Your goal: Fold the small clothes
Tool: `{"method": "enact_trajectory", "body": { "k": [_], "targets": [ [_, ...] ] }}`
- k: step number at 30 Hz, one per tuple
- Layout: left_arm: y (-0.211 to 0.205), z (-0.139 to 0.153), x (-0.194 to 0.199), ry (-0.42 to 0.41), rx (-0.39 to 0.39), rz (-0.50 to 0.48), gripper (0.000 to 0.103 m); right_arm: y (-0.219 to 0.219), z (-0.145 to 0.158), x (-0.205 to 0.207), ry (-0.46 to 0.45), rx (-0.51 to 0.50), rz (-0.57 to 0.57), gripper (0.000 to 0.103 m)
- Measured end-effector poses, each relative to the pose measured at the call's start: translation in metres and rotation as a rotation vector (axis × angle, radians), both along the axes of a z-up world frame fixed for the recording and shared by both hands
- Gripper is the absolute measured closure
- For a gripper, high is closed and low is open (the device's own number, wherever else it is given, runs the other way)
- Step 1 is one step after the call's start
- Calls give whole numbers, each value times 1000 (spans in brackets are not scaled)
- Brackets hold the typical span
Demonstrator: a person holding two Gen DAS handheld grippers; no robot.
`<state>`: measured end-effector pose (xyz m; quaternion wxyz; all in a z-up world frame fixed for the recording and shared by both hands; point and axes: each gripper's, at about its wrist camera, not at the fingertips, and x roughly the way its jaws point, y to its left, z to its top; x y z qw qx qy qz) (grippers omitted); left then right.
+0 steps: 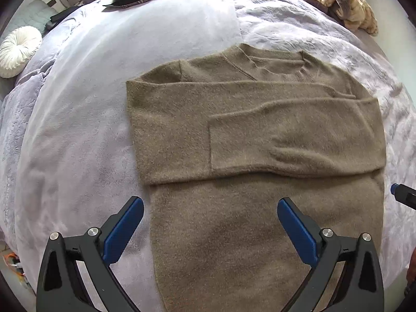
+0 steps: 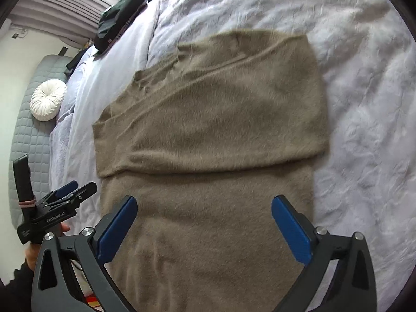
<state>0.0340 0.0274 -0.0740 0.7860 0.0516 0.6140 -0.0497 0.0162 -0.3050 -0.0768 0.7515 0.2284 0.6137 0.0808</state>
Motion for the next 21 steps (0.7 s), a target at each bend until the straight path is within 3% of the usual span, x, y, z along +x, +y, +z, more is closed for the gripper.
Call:
{"method": "enact_trajectory", "body": {
  "k": [6, 12, 21],
  "targets": [
    [0, 2, -7, 10, -26, 4, 0, -13, -7, -9, 62, 75, -43, 0],
    [-3, 4, -8, 23, -25, -7, 0, -23, -14, -24, 60, 71, -73, 0],
    [-5, 23, -32, 26, 18, -11, 0, -43, -18, -47, 62, 173, -122, 0]
  ]
}}
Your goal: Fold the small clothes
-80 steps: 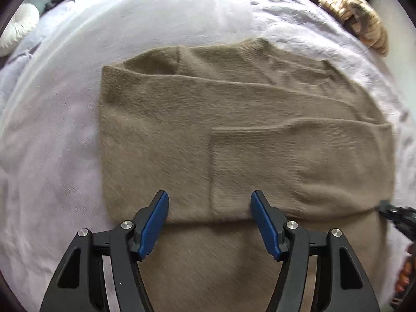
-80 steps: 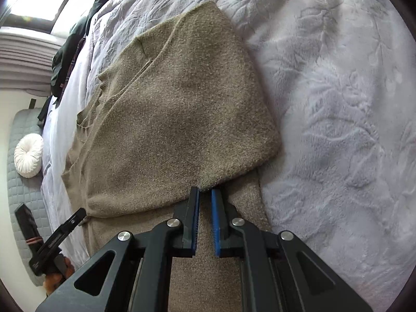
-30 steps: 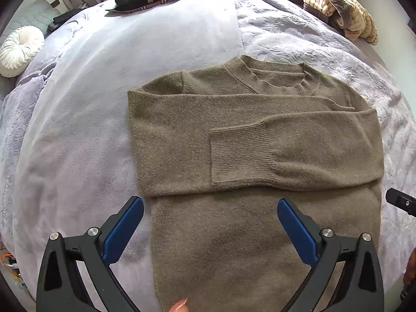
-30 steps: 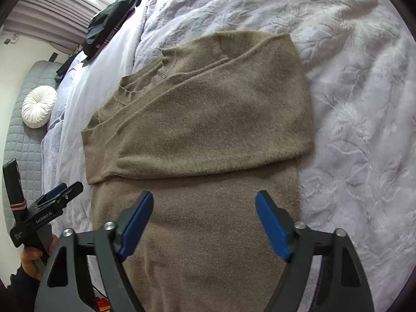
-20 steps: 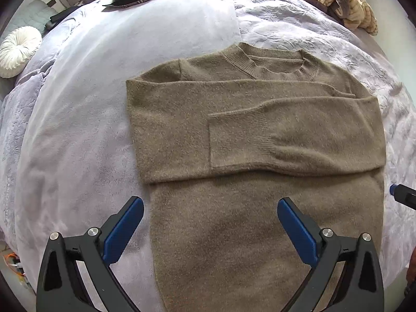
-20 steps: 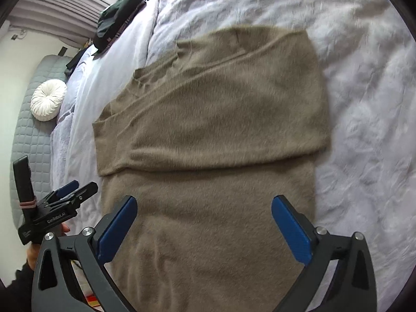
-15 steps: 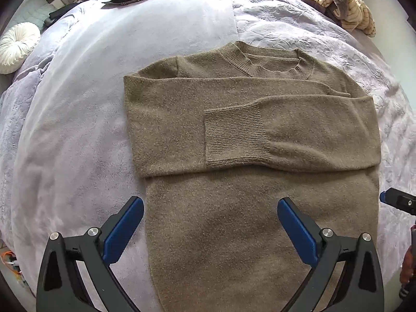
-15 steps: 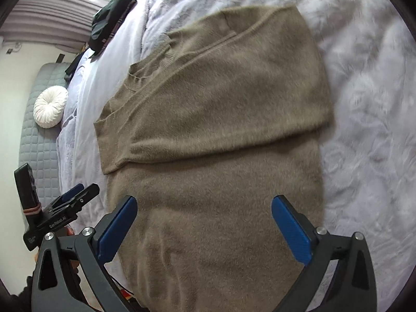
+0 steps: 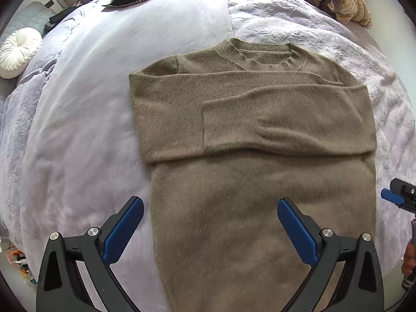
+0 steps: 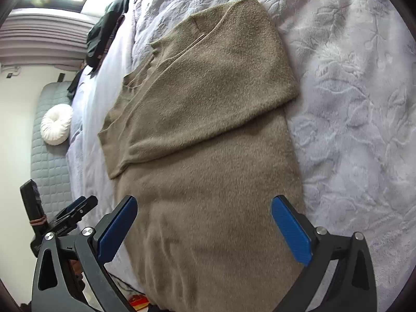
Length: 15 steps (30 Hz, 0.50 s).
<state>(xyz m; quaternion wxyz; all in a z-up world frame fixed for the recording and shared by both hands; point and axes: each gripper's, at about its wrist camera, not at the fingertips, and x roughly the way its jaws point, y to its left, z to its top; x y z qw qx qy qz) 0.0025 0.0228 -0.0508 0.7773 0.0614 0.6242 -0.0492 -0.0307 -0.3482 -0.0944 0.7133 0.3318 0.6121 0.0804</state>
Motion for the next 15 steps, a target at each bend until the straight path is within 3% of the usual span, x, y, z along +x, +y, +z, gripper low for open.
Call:
{"method": "enact_trajectory", "body": {
  "k": [11, 15],
  "targets": [
    [52, 11, -79, 40, -27, 256, 0, 2, 7, -11, 8, 55, 114, 0],
    [71, 19, -105, 39, -24, 303, 0, 5, 10, -16, -2, 93, 119, 0]
  ]
}}
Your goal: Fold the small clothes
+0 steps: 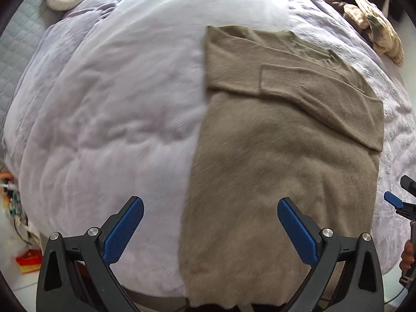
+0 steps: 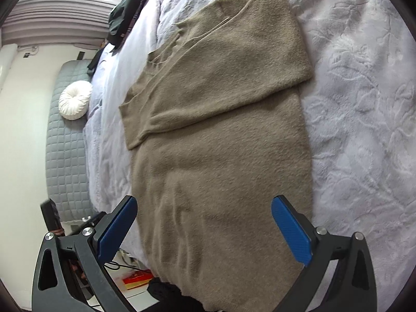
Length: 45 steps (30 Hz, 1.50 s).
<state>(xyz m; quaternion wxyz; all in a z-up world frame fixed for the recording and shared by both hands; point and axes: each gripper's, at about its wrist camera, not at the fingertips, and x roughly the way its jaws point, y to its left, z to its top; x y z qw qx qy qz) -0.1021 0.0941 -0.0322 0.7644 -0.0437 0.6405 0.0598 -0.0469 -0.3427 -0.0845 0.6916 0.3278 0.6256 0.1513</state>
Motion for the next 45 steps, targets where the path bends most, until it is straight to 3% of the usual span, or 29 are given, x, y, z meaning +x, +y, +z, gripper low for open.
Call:
{"method": "enact_trajectory", "body": {
  "k": [9, 20, 26, 29, 34, 36, 38, 39, 40, 41, 45],
  "targets": [
    [31, -6, -44, 3, -38, -3, 0, 18, -11, -34, 36, -33, 9, 0],
    [31, -62, -126, 78, -149, -70, 0, 26, -29, -128, 82, -78, -17, 0],
    [19, -87, -128, 103, -242, -103, 0, 9, -32, -169, 95, -99, -52, 0],
    [11, -96, -124, 106, -255, -124, 0, 2, -39, -180, 110, -47, -75, 0],
    [-1, -100, -120, 106, -314, -151, 21, 14, -51, -183, 115, 30, -75, 2],
    [-7, -99, -118, 101, -333, -167, 36, 20, -53, -184, 105, 79, -71, 12],
    [-7, -99, -117, 104, -357, -185, 69, 25, -57, -186, 119, 94, -65, 42],
    [-5, -98, -115, 108, -386, -185, 77, 27, -60, -187, 133, 89, -58, 54],
    [-4, -98, -113, 112, -418, -178, 88, 28, -65, -189, 153, 84, -51, 87],
    [0, -97, -111, 116, -464, -159, 88, 28, -68, -191, 167, 84, -52, 95],
    [14, -79, -102, 75, -576, -98, 88, 26, -50, -191, 83, 201, -70, 95]
  ]
}}
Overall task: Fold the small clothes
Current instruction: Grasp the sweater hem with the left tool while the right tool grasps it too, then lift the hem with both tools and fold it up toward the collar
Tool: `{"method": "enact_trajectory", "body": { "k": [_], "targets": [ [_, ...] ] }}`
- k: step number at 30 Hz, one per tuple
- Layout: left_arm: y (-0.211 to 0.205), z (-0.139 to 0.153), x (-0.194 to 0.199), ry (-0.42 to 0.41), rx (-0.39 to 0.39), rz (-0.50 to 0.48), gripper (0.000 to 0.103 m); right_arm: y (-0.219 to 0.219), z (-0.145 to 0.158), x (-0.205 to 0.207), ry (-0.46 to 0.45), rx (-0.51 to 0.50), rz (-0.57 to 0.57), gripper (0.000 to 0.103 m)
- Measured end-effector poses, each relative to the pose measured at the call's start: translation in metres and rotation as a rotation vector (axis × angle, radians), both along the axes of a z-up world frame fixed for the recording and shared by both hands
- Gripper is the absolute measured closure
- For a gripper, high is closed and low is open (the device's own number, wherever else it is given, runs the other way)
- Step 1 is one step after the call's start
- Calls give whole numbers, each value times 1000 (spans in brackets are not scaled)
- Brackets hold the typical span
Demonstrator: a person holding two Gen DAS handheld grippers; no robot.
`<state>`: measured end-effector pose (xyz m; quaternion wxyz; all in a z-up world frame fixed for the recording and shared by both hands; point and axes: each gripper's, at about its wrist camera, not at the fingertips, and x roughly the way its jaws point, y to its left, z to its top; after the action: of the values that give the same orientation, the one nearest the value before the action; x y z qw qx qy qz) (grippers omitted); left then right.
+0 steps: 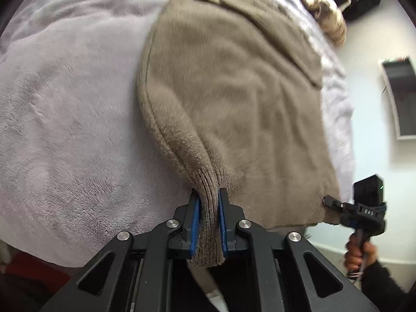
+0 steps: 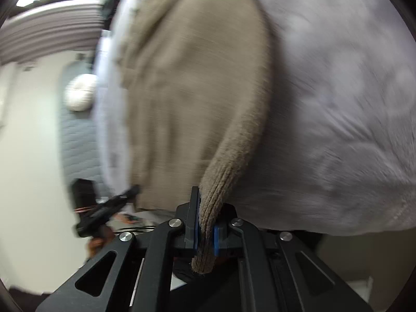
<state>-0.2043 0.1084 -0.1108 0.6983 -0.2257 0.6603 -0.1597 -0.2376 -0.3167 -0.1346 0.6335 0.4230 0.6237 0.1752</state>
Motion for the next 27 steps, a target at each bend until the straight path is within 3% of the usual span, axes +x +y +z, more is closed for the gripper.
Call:
{"method": "enact_trajectory", "body": {
  "k": [7, 13, 18, 20, 21, 22, 23, 24, 26, 27],
  "targets": [
    [9, 39, 61, -80, -56, 61, 92, -13, 46, 63, -131, 161, -65, 95],
    [8, 50, 151, -158, 39, 89, 92, -37, 46, 162, -156, 185, -150, 95],
    [5, 43, 208, -134, 180, 115, 92, -49, 13, 230, -50, 127, -185, 95],
    [4, 39, 218, -115, 273, 113, 91, -51, 0, 249, 7, 91, -169, 95],
    [3, 38, 220, -112, 308, 114, 84, -53, -4, 255, 25, 83, -162, 93],
    [4, 37, 220, -108, 333, 118, 57, -53, -8, 260, 41, 76, -154, 91],
    [8, 37, 220, -113, 355, 133, 19, -54, -12, 263, 53, 61, -144, 91],
    [10, 39, 218, -128, 376, 149, 8, -56, -13, 266, 59, 49, -134, 91],
    [12, 40, 218, -158, 412, 147, 5, -57, -12, 273, 64, 15, -98, 87],
    [12, 38, 220, -151, 416, 130, 5, -58, -8, 275, 57, -28, -73, 79]
  ]
}}
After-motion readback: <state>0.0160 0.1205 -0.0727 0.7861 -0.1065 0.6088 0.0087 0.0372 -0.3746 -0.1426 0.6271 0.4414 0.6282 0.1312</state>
